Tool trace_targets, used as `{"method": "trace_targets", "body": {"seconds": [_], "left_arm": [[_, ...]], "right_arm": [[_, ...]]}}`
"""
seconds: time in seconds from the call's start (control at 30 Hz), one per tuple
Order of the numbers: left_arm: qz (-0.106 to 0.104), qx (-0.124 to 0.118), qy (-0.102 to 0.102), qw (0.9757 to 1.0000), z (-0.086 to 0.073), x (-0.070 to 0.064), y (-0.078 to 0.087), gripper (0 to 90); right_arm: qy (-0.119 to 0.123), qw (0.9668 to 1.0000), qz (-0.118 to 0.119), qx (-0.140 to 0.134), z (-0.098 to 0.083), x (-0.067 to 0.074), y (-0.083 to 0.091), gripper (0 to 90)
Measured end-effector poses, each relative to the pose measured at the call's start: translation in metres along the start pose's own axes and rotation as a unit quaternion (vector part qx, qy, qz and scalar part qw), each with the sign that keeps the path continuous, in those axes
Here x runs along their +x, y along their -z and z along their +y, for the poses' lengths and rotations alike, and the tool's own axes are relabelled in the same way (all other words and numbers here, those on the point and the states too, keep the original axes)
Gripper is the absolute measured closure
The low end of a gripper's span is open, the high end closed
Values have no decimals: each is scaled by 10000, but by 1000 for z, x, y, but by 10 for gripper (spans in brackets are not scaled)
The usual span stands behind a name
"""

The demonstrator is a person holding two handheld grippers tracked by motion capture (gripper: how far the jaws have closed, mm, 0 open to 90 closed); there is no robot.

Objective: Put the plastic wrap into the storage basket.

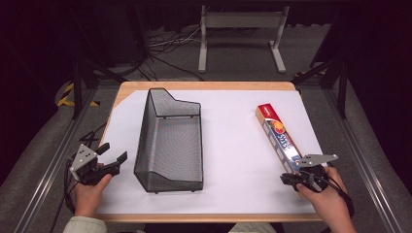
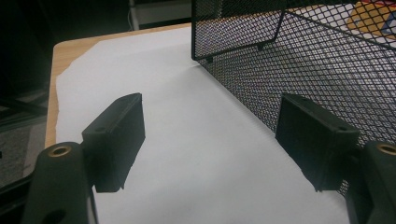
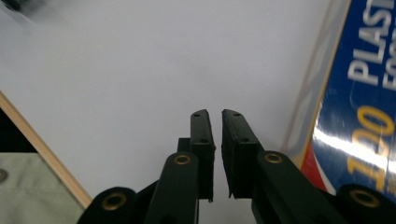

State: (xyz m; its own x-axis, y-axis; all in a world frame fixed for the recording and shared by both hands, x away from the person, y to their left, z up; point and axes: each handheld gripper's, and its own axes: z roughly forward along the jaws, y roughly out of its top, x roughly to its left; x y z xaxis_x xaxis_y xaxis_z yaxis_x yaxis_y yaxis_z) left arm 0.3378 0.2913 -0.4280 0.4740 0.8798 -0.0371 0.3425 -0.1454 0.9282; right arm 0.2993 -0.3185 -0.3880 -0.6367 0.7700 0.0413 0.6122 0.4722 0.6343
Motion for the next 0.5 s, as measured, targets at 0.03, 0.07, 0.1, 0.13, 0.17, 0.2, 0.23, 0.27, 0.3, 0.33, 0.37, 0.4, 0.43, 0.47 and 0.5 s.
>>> {"method": "trace_targets", "body": {"seconds": [0.03, 0.07, 0.1, 0.13, 0.17, 0.2, 0.23, 0.27, 0.3, 0.33, 0.37, 0.4, 0.43, 0.47, 0.5], "left_arm": [[-4, -3, 1, 10000, 0, 0, 0, 246], [1, 1, -2, 10000, 0, 0, 0, 246], [0, 2, -3, 10000, 0, 0, 0, 246], [1, 3, -3, 10000, 0, 0, 0, 245], [-1, 3, -1, 10000, 0, 0, 0, 246], [-1, 3, -1, 10000, 0, 0, 0, 245], [-1, -2, -1, 10000, 0, 0, 0, 245], [5, 10, -8, 10000, 0, 0, 0, 245], [7, 11, -9, 10000, 0, 0, 0, 245], [5, 0, -1, 10000, 0, 0, 0, 244], [5, 0, -1, 10000, 0, 0, 0, 244], [7, -2, 0, 10000, 0, 0, 0, 244], [7, -4, -1, 10000, 0, 0, 0, 244], [6, -4, 0, 10000, 0, 0, 0, 244], [6, -2, 0, 10000, 0, 0, 0, 244]], "right_arm": [[136, 9996, 45, -237, 2, 2, 2, 777], [211, 9990, 92, -388, 3, 3, 3, 767], [279, 9977, 180, -593, 4, 5, 6, 738], [314, 9967, 198, -718, 5, 5, 7, 709], [333, 9948, 251, -930, 6, 7, 9, 686], [333, 9948, 251, -930, 6, 7, 9, 686], [340, 9933, 293, -1069, 7, 8, 11, 663], [343, 9919, 326, -1181, 8, 8, 12, 624], [323, 9903, 348, -1305, 9, 9, 14, 596], [305, 9879, 354, -1482, 11, 9, 16, 541], [305, 9879, 354, -1482, 11, 9, 16, 541], [295, 9861, 350, -1598, 12, 8, 17, 502], [276, 9833, 302, -1772, 12, 8, 19, 437], [276, 9813, 253, -1890, 13, 8, 20, 403], [243, 9790, 191, -2017, 13, 7, 22, 381]]}}
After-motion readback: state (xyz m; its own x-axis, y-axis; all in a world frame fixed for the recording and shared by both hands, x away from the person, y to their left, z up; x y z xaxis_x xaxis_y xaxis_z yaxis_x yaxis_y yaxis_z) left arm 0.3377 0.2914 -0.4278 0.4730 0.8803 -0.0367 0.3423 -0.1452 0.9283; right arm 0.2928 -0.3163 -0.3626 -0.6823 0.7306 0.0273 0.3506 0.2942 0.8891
